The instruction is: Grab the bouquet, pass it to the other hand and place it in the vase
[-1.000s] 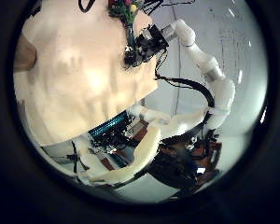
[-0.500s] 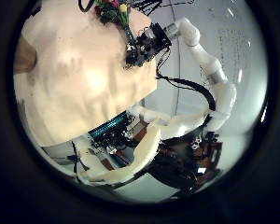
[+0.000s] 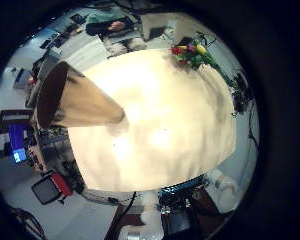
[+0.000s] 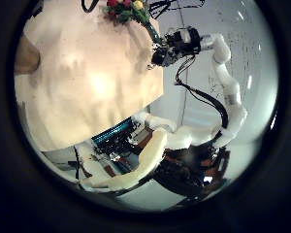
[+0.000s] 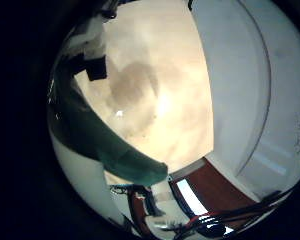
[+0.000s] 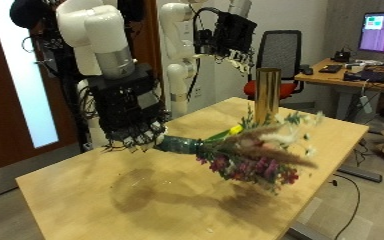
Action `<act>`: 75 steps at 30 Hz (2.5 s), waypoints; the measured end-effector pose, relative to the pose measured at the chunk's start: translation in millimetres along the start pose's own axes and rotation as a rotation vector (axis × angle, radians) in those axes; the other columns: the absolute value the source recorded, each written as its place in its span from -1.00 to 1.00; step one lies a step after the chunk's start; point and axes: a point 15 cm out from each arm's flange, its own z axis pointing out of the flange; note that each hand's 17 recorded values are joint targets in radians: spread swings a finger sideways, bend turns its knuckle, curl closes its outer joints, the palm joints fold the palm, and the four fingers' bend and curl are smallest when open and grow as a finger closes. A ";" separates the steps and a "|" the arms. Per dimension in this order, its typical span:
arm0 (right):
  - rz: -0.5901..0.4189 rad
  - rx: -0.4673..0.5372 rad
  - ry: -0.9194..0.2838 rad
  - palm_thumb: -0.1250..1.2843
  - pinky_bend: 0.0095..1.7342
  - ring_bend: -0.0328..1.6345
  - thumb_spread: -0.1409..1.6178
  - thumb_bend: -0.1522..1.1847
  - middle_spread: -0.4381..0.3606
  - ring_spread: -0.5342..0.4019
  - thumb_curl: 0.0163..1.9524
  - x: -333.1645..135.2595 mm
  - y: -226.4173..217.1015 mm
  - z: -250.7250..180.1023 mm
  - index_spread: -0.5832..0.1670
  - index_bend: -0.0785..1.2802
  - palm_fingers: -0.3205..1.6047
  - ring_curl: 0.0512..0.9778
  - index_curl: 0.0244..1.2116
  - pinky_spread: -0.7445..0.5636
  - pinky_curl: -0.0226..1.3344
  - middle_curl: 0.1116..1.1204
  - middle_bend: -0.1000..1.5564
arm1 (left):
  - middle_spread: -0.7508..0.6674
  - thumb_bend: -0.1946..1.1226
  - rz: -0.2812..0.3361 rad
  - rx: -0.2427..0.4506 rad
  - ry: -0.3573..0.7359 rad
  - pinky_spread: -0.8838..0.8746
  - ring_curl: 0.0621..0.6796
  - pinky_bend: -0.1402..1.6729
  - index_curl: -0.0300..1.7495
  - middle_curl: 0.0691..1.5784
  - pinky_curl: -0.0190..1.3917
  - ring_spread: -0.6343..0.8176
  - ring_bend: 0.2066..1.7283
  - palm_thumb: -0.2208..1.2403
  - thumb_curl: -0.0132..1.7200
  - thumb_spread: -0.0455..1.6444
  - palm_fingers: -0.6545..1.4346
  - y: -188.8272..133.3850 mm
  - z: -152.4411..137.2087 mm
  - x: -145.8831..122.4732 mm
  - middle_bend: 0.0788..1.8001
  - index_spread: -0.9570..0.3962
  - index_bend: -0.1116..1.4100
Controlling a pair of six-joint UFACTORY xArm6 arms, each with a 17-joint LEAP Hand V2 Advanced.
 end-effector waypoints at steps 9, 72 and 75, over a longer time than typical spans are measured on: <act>-0.108 0.112 -0.152 0.92 0.49 0.78 -0.40 -0.79 -0.21 -0.26 -0.07 -20.1 16.4 -60.6 -0.20 0.63 0.46 0.27 0.69 -0.13 0.14 0.36 0.74 | 0.57 -0.74 -0.006 0.001 0.010 0.58 -0.48 -0.64 -0.62 -0.66 -0.59 0.58 -0.70 -0.35 -0.65 0.24 -0.32 -0.5 0.5 2.9 -0.78 0.76 -0.63; -0.729 0.009 -0.942 0.88 0.09 0.74 -0.65 -0.80 -0.21 -0.29 -0.03 -218.0 143.5 -43.1 -0.16 0.68 0.47 0.36 0.66 -0.28 0.85 0.35 0.77 | 0.61 -0.76 0.129 0.133 0.773 0.54 -0.48 -0.61 -0.66 -0.64 -0.54 0.56 -0.53 -0.48 -0.61 -0.02 -0.21 -19.1 -84.9 90.2 -0.74 0.85 -0.65; -0.740 0.004 -0.938 0.88 0.09 0.73 -0.65 -0.80 -0.21 -0.29 -0.03 -224.3 146.2 -39.3 -0.16 0.68 0.47 0.37 0.66 -0.29 0.85 0.35 0.77 | 0.53 -0.76 0.128 0.135 0.776 0.52 -0.51 -0.63 -0.65 -0.63 -0.55 0.54 -0.54 -0.45 -0.61 -0.02 -0.16 -19.6 -85.1 89.9 -0.71 0.84 -0.63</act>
